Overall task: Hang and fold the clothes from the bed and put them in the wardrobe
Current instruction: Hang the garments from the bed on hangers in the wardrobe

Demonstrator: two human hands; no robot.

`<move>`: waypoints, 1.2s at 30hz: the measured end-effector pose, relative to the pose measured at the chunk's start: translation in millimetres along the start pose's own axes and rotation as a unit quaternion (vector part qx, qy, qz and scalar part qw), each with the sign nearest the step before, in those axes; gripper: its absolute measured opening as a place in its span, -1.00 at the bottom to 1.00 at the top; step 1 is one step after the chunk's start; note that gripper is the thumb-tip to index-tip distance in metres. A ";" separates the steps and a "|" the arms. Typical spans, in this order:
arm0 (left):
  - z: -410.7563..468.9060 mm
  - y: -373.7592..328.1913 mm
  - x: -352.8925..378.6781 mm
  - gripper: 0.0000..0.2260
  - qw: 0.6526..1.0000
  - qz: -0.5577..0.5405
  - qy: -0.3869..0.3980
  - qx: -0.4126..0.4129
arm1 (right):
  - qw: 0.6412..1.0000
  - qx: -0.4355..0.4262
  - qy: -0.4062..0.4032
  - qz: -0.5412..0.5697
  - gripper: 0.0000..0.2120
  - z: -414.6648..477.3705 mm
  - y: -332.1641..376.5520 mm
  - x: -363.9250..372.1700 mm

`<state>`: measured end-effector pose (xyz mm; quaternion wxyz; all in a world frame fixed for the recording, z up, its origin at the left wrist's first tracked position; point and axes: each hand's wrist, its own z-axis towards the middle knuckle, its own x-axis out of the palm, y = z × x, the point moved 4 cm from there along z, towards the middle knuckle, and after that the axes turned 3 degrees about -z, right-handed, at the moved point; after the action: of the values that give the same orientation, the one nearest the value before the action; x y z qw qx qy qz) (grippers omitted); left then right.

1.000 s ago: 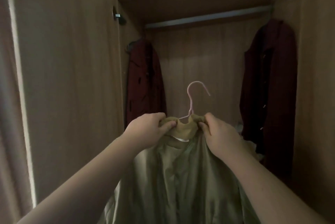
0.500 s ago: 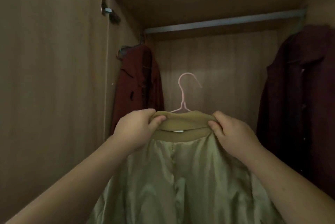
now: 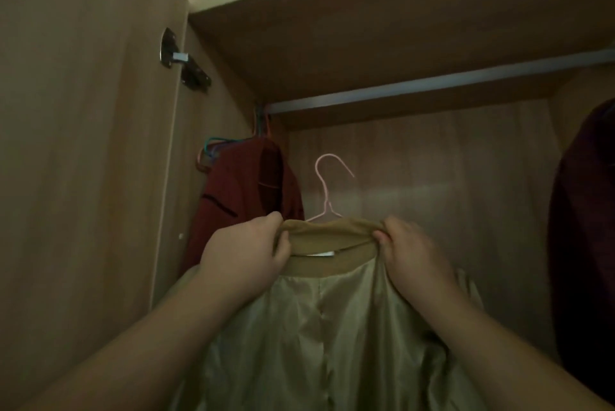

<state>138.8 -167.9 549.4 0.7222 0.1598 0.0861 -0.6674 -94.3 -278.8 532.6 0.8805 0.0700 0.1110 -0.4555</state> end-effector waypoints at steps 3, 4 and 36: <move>28.9 11.1 8.9 -0.81 0.998 0.046 -0.029 0.004 | 0.999 0.025 -0.031 0.033 -0.78 29.1 1.5 33.0; 37.9 14.2 10.7 -0.81 0.997 0.061 -0.039 0.002 | 0.998 0.033 -0.040 0.044 -0.78 37.4 3.4 41.7; 223.3 62.4 62.2 -0.92 0.966 0.210 -0.009 -0.153 | 0.949 -0.096 0.091 0.285 -0.46 188.0 85.8 242.9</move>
<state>186.7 -299.8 744.2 0.8626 0.0559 0.1453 -0.4813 136.8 -462.6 653.1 0.9624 0.0554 0.2091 -0.1644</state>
